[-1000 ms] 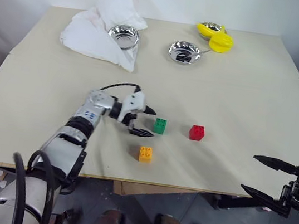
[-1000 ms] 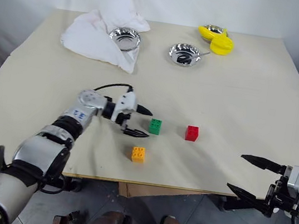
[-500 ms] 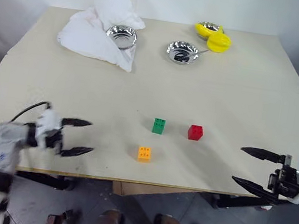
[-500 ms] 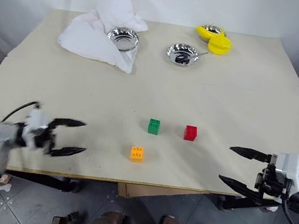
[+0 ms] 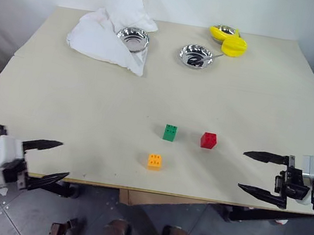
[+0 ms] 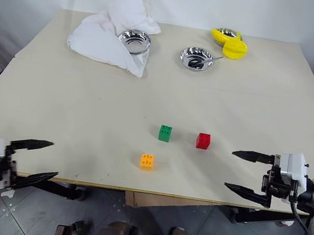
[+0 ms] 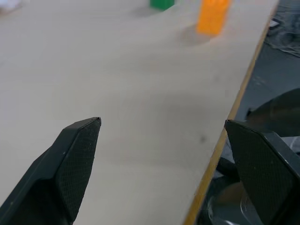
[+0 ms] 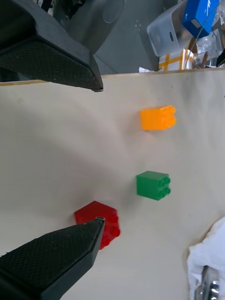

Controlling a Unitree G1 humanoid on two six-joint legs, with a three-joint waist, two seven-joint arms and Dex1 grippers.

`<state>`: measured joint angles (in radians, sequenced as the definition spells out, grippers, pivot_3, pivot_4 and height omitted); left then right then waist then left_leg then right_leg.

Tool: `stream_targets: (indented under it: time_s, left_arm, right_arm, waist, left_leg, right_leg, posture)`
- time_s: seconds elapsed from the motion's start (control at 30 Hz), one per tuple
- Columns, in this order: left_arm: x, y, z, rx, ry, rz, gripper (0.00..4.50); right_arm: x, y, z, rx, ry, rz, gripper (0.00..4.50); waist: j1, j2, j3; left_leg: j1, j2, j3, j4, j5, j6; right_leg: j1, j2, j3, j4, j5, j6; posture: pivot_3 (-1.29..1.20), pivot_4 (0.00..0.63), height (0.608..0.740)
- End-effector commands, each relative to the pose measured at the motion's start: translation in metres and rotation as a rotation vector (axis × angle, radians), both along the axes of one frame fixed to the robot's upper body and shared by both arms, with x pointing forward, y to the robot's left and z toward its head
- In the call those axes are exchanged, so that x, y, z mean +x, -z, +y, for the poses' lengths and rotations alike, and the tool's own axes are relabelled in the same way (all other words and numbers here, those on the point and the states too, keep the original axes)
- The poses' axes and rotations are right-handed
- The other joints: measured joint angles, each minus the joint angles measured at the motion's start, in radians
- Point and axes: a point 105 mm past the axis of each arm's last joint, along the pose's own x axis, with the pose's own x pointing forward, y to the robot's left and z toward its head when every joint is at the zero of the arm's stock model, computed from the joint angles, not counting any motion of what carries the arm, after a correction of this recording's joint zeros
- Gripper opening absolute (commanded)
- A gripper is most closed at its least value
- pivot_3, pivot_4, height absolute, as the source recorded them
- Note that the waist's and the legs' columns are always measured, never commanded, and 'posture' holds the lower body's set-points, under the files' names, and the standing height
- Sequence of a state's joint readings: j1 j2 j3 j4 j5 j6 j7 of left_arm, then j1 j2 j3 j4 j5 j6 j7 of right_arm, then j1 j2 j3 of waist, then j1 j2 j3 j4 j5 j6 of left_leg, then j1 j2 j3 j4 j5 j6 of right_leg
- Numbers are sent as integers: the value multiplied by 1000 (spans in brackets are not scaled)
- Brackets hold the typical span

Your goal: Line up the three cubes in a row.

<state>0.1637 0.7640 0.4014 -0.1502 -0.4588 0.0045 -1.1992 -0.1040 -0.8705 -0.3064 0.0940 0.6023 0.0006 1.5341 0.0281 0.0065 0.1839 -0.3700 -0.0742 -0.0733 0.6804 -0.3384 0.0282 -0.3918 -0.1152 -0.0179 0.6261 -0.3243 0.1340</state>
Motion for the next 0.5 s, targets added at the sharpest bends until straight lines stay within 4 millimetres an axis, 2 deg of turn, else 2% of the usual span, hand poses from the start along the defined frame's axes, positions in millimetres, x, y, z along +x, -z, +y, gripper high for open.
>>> stream_targets:
  time_s: [0.03,0.1,0.23,0.4,0.5]
  left_arm:
    - [10,-1,-44,20,115,-16,4485]
    - [19,0,-62,0,142,-10,4485]
    - [39,17,-112,-20,203,42,4485]
    - [48,32,-143,-16,247,70,4485]
    - [58,35,-153,-14,222,60,4485]
  right_arm:
    - [-8,-6,-2,-47,-63,10,4500]
    - [-10,-5,-4,-61,-64,26,4500]
    - [-20,0,-8,-100,-58,75,4500]
    - [-30,3,-7,-98,-37,98,4500]
    - [-34,4,-5,-90,-23,99,4500]
  waist:
    - [-3,0,0]
    - [-6,1,-1]
    - [-2,2,-1]
    - [-4,2,-1]
    - [-3,2,-1]
  left_leg:
    - [0,0,0,0,0,0]
    - [0,0,0,-1,0,0]
    - [0,1,1,-1,0,-1]
    - [0,0,1,0,0,-1]
    - [0,1,1,0,0,-1]
  right_leg:
    - [0,0,0,0,0,0]
    - [-1,1,0,1,0,0]
    - [-2,1,-1,2,0,0]
    - [-2,2,-1,2,0,1]
    - [-2,2,-1,2,0,1]
  posture:
    - [0,150,740]
    - [0,150,740]
    - [0,150,740]
    - [0,150,740]
    - [0,150,740]
